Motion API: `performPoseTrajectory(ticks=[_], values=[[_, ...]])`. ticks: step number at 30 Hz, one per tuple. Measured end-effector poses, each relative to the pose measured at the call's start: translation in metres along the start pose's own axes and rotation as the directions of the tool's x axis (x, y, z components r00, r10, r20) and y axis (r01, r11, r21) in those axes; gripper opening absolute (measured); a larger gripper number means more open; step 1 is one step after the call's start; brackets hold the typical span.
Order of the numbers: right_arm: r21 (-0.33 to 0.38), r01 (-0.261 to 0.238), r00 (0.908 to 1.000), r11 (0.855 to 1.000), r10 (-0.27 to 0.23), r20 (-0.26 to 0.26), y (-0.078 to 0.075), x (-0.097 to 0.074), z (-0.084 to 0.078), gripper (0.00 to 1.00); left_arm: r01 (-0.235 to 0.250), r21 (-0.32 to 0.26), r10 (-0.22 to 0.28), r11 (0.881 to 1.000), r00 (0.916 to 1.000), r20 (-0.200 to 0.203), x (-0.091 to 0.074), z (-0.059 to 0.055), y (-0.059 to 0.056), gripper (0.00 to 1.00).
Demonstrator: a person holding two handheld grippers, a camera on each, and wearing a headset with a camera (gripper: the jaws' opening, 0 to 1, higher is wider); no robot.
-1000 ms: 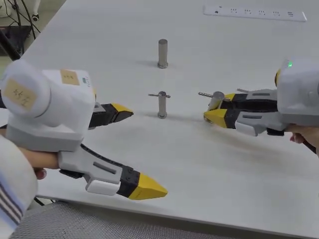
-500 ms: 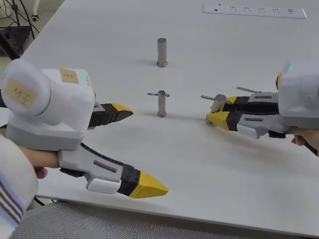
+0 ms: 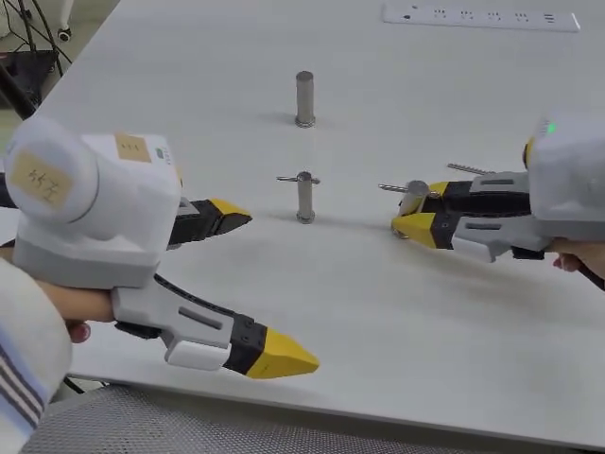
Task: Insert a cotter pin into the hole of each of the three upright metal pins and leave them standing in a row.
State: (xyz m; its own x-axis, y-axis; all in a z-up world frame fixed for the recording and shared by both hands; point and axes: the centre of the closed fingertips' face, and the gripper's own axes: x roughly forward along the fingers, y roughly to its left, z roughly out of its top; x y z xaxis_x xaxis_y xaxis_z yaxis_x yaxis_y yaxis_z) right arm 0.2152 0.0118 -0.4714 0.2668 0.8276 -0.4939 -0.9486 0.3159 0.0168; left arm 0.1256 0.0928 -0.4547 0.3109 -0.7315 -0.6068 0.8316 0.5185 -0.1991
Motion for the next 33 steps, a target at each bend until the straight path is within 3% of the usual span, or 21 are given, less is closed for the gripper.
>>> performPoseTrajectory(ticks=[9,15,23,28,33], values=[[0.018,-0.003,0.9997,1.0,0.003,0.022,0.0,-0.001,0.003,0.1,0.005,0.003,-0.005,1.0,1.0,-0.008,0.0,0.0,-0.003,0.99],[0.032,0.014,0.9983,0.999,-0.016,0.056,-0.001,-0.011,0.02,0.25,-0.004,0.001,0.004,1.0,1.0,-0.009,-0.002,0.001,-0.002,0.99],[0.071,0.056,0.9953,0.996,-0.061,0.075,0.0,-0.039,0.043,0.48,-0.029,-0.001,0.029,1.0,0.999,0.034,-0.007,0.013,0.002,0.99],[0.086,0.083,0.9903,0.993,-0.092,0.104,0.0,-0.06,0.053,0.52,-0.025,0.0,0.025,1.0,0.998,0.058,-0.011,0.021,0.001,0.99],[0.141,0.13,0.9805,0.981,-0.149,0.128,0.0,-0.084,0.056,0.61,-0.048,-0.012,0.049,0.999,0.9946,0.092,-0.018,0.029,0.007,0.99]])
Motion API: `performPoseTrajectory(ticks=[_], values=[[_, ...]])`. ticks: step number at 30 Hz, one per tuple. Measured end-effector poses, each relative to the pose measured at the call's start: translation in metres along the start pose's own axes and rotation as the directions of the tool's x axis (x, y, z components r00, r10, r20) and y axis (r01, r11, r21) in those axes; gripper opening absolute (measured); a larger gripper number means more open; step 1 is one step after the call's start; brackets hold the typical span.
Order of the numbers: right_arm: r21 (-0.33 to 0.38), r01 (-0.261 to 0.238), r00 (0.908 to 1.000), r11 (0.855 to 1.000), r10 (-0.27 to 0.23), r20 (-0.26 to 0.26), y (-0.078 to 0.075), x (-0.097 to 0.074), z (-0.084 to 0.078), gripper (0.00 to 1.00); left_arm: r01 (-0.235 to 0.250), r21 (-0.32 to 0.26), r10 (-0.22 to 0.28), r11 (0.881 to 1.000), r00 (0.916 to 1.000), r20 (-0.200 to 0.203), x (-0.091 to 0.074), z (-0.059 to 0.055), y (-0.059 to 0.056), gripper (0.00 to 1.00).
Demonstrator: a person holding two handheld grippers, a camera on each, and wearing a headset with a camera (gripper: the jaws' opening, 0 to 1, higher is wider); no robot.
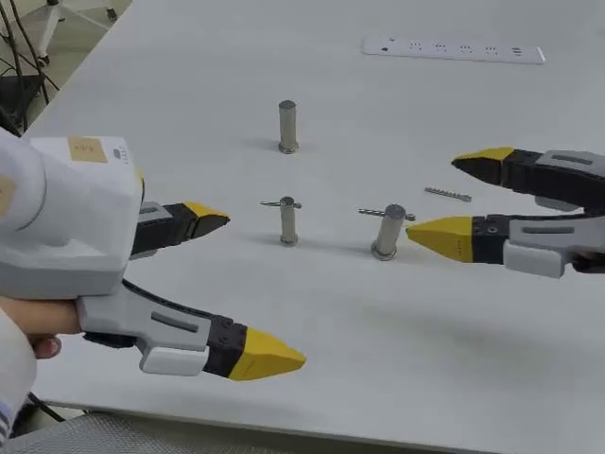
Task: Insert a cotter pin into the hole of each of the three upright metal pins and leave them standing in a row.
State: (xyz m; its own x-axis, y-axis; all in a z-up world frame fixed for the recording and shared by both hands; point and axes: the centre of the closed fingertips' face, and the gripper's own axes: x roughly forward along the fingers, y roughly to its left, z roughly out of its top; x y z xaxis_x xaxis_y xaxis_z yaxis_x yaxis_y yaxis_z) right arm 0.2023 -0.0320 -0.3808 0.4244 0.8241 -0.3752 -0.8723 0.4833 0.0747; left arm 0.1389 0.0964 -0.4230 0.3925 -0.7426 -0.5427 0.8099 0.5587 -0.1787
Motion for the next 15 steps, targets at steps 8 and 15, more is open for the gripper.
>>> performPoseTrajectory(ticks=[8,15], values=[[0.077,0.122,0.9911,0.99,-0.125,0.045,-0.008,-0.039,0.001,0.66,-0.033,-0.001,0.033,0.999,0.999,0.029,-0.01,0.011,0.009,0.99],[0.149,0.209,0.9742,0.967,-0.219,0.055,-0.013,-0.061,-0.007,0.76,-0.073,-0.008,0.073,0.997,0.995,0.067,-0.02,0.024,0.022,0.99]])
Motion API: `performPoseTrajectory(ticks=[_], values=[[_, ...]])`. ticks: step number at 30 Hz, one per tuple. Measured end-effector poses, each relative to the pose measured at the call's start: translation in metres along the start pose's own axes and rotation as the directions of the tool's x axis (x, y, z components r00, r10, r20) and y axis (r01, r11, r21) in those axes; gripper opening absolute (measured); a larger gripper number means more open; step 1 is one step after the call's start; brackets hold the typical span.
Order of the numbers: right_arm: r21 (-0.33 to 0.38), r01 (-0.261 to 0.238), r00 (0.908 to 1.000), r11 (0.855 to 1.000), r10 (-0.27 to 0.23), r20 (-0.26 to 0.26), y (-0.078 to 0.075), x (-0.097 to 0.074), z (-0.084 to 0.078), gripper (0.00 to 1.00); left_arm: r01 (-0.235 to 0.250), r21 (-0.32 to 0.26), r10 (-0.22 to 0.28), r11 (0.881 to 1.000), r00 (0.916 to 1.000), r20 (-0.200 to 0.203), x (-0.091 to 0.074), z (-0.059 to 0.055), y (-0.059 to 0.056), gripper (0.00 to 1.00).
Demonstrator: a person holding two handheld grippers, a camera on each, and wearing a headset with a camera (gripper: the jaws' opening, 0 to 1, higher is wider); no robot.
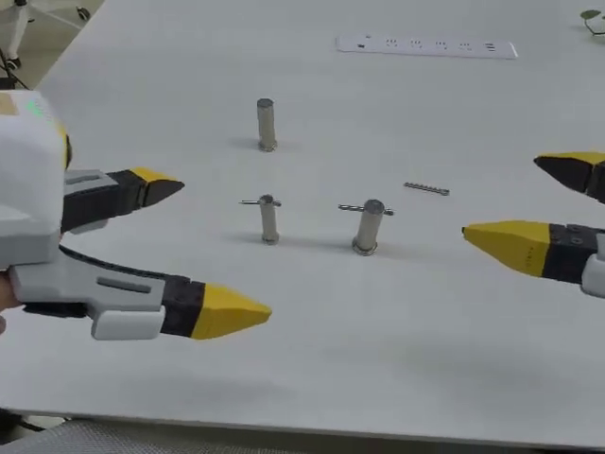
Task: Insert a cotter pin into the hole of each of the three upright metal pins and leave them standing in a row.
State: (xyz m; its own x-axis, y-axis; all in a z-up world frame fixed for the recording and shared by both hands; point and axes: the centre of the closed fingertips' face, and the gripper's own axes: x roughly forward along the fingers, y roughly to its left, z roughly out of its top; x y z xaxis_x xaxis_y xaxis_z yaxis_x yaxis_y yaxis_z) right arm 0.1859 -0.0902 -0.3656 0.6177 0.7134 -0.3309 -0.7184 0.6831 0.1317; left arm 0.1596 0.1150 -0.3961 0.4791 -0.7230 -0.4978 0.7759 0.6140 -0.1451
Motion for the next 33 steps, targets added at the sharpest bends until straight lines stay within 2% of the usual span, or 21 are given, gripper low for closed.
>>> performPoseTrajectory(ticks=[4,7,11,14,16,17,19,23,27,30,33], values=[[0.069,0.046,0.9989,0.997,-0.046,-0.006,-0.006,-0.008,-0.013,0.83,-0.02,-0.011,0.02,1.0,0.9998,0.008,-0.003,0.0,0.01,0.99],[0.115,0.048,0.9989,0.992,-0.048,-0.004,-0.006,-0.012,-0.022,0.88,-0.022,-0.002,0.022,1.0,0.9996,-0.016,-0.004,-0.004,0.008,0.99],[0.178,0.07,0.9974,0.982,-0.066,-0.027,-0.009,-0.017,-0.033,0.96,-0.023,-0.013,0.023,1.0,0.9996,-0.016,-0.007,-0.004,0.013,0.99],[0.216,0.08,0.9962,0.973,-0.07,-0.051,-0.009,-0.02,-0.042,0.98,-0.023,-0.023,0.023,0.999,0.9997,0.0,-0.008,0.001,0.015,0.99],[0.236,0.083,0.9961,0.968,-0.073,-0.049,-0.01,-0.021,-0.045,0.98,-0.022,-0.026,0.023,0.999,0.9997,0.008,-0.008,0.005,0.018,0.99],[0.271,0.087,0.9957,0.959,-0.075,-0.055,-0.01,-0.021,-0.049,0.98,-0.023,-0.028,0.023,0.999,0.9997,0.012,-0.008,0.006,0.019,0.99],[0.294,0.093,0.995,0.951,-0.078,-0.061,-0.012,-0.023,-0.052,0.98,-0.022,-0.016,0.022,1.0,0.9996,0.017,-0.007,0.011,0.022,0.99],[0.306,0.107,0.9939,0.946,-0.094,-0.057,-0.014,-0.027,-0.052,0.98,-0.012,0.002,0.012,1.0,0.9998,0.017,-0.003,0.02,0.028,0.99],[0.333,0.11,0.9939,0.937,-0.102,-0.043,-0.013,-0.03,-0.05,0.98,-0.013,0.013,0.013,1.0,0.9991,0.04,0.002,0.035,0.039,0.99],[0.382,0.113,0.9924,0.917,-0.123,0.001,-0.016,-0.032,-0.045,0.98,-0.018,0.02,0.017,1.0,0.9985,0.053,0.008,0.045,0.048,0.99],[0.398,0.122,0.9904,0.909,-0.138,0.012,-0.018,-0.034,-0.044,0.98,-0.03,0.026,0.029,0.999,0.998,0.056,0.012,0.052,0.058,0.99]])
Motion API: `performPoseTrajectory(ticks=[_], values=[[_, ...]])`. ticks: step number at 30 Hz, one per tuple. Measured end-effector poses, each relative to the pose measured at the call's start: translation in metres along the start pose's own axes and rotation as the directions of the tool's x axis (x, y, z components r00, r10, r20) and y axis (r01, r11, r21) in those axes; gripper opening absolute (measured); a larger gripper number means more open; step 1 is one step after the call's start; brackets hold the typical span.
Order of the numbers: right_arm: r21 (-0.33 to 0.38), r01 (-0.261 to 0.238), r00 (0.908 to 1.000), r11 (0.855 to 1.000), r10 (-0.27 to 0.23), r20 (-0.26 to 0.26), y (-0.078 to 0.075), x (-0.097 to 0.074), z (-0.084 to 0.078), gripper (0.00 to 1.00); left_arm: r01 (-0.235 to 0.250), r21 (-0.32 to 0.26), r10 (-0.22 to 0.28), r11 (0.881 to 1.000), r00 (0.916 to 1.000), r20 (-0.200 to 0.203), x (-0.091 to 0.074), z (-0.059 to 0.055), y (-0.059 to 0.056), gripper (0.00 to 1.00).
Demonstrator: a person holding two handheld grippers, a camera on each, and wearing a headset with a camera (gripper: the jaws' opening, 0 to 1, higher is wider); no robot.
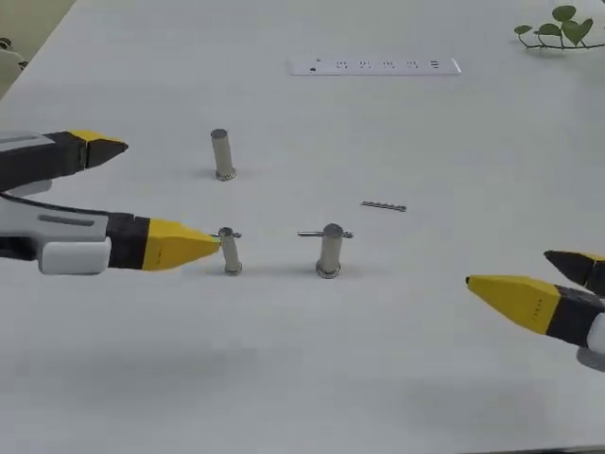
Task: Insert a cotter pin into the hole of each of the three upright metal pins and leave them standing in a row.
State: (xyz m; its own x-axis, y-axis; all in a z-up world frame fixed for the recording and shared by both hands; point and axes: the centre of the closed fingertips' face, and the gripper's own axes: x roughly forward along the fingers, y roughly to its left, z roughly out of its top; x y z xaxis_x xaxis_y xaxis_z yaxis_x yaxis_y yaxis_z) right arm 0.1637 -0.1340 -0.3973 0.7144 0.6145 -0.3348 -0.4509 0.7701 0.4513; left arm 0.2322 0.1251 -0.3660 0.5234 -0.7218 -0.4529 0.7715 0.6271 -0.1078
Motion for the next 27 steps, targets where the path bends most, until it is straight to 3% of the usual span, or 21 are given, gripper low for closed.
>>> performPoseTrajectory(ticks=[13,17,19,23,27], values=[[-0.01,0.028,0.9996,1.0,-0.028,0.004,-0.006,-0.005,0.004,0.98,-0.015,0.046,0.015,0.999,0.9999,0.001,0.027,0.025,0.036,0.97],[-0.01,0.034,0.9994,0.999,-0.034,0.006,-0.005,-0.006,0.005,0.98,-0.043,0.043,0.044,0.998,0.999,-0.012,0.037,0.024,0.054,0.94],[-0.013,0.039,0.9992,0.999,-0.039,0.0,-0.006,-0.006,0.004,0.98,-0.05,0.067,0.052,0.997,0.9982,-0.032,0.041,0.021,0.059,0.91],[-0.008,0.048,0.9988,0.999,-0.048,-0.006,-0.007,-0.007,0.002,0.98,-0.032,0.049,0.034,0.998,0.9987,-0.037,0.05,0.019,0.064,0.86],[-0.007,0.061,0.998,0.998,-0.061,-0.013,-0.008,-0.008,0.0,0.98,-0.047,0.048,0.049,0.998,0.9977,-0.047,0.061,0.017,0.075,0.78]])
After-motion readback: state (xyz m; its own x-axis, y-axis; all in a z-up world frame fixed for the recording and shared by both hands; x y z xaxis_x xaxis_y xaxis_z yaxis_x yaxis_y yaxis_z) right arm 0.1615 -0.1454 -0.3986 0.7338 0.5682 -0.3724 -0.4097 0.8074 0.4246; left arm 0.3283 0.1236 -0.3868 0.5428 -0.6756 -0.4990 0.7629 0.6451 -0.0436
